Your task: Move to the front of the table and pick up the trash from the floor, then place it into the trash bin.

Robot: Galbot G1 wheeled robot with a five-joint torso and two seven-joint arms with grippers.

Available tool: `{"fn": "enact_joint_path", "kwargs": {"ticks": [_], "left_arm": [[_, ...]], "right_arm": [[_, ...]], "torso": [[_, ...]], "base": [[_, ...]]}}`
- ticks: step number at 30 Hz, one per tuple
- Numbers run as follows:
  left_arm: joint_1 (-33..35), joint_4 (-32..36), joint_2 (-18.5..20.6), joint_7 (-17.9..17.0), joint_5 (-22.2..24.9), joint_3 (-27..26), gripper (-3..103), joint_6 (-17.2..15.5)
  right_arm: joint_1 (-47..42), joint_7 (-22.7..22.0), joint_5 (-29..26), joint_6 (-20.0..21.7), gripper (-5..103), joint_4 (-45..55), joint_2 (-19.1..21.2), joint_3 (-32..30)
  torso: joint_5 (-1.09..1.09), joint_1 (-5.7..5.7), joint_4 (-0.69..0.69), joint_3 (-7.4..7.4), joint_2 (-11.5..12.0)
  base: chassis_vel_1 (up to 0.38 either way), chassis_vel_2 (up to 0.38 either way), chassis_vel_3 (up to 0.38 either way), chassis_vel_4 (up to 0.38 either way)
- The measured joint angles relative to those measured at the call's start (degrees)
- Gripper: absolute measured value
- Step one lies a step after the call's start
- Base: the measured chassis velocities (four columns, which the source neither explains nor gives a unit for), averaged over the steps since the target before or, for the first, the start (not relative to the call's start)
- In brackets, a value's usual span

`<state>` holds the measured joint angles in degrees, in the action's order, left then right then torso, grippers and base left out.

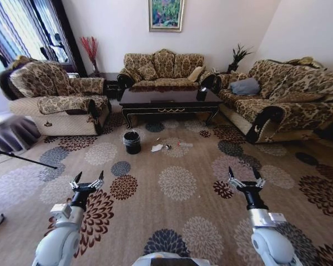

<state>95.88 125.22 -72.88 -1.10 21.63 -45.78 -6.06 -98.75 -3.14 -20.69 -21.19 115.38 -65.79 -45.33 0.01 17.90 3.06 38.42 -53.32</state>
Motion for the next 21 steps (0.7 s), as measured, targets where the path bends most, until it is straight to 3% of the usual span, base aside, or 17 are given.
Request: {"fn": "enact_joint_path", "kwargs": {"ticks": [6,13,21], "left_arm": [[0.3,-0.5,1.4,0.1,0.0,0.2,100,0.1],[0.4,-0.6,3.4,0.2,0.8,-0.3,100,0.6],[-0.6,1.0,1.4,0.2,1.4,-0.3,100,0.7]], "right_arm": [[-2.4,0.5,-0.1,-0.7,100,1.2,0.8,-1.3],[-4.2,0.4,0.5,0.0,100,2.8,-3.9,-1.5],[-5.2,0.3,0.3,0.1,100,3.9,-4.2,-2.0]], "torso": [[-0.02,-0.63,-0.01,-0.89,1.5],[-0.01,-1.82,-0.01,-2.41,4.2],[-0.01,-2.65,0.00,-3.42,6.1]], "base": [[0.000,0.000,0.000,0.000],[0.000,0.000,0.000,0.000],[0.000,0.000,0.000,0.000]]}}
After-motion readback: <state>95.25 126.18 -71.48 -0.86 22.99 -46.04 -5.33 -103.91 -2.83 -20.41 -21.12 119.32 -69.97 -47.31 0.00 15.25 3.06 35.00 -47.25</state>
